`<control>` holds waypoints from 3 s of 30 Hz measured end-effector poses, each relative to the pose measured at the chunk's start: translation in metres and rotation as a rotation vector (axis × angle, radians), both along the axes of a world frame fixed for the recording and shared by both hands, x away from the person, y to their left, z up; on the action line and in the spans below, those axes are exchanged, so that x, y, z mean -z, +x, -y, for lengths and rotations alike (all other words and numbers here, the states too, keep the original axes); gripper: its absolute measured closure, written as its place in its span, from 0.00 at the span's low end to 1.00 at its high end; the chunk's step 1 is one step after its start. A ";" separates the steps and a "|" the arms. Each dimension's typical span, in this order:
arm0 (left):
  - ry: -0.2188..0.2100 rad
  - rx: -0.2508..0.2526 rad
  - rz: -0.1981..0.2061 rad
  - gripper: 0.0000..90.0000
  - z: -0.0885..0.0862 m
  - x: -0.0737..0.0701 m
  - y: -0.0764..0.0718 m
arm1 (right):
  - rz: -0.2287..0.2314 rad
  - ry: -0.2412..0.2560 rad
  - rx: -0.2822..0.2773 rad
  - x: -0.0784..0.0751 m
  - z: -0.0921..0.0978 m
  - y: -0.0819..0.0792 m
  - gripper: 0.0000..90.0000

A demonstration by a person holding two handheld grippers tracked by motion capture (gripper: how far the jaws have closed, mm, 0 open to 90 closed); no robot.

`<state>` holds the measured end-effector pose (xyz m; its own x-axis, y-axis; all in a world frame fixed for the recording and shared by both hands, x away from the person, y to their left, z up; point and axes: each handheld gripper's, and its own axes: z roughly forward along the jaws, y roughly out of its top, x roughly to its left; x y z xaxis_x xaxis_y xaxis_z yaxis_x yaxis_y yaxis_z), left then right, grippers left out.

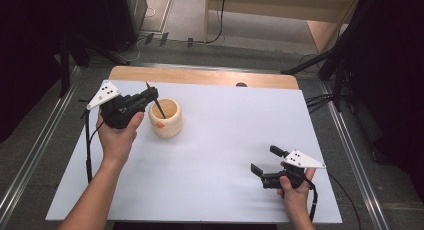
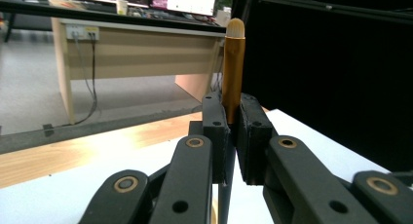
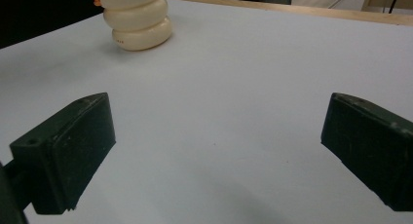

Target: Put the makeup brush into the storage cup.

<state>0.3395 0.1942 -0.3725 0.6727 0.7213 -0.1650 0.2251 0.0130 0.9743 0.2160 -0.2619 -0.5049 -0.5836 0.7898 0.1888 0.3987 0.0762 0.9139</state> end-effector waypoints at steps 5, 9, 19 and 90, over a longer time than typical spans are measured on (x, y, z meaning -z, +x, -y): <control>0.003 -0.022 0.012 0.95 0.001 0.002 0.003 | 0.000 0.002 0.000 0.000 0.000 0.000 0.00; 0.026 -0.046 0.030 0.95 0.002 0.004 0.005 | 0.004 0.004 -0.004 0.000 0.000 0.000 0.00; 0.037 -0.056 0.013 0.95 0.007 0.014 0.011 | 0.006 0.006 -0.008 0.000 -0.001 0.000 0.00; 0.124 -0.042 -0.127 0.67 0.014 0.060 0.021 | 0.005 -0.002 -0.002 0.001 -0.002 0.000 0.00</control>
